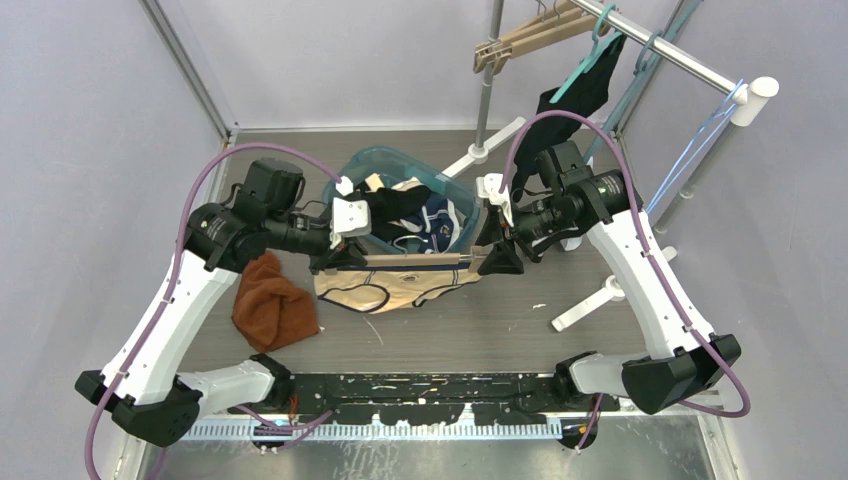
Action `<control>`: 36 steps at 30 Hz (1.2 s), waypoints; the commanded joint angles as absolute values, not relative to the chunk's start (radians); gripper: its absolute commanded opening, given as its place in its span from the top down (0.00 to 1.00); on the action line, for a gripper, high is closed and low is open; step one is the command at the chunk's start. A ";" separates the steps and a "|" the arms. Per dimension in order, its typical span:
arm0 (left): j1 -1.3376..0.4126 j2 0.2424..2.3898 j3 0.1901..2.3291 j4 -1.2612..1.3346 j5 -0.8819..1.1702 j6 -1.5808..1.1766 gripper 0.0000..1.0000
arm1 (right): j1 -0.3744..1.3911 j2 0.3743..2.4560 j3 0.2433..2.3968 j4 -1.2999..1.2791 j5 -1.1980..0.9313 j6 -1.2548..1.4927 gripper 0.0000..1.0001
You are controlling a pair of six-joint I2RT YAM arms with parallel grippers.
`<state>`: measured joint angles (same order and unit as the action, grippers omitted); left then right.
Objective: Remove the underwear clipped to the hanger
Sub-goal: Remove the underwear from the hanger.
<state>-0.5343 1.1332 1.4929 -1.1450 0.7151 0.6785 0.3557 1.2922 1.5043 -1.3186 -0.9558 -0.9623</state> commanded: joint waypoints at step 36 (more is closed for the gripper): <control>-0.571 1.230 1.615 -1.038 0.754 0.619 1.00 | 0.410 1.317 1.642 -1.114 -0.909 -0.759 0.18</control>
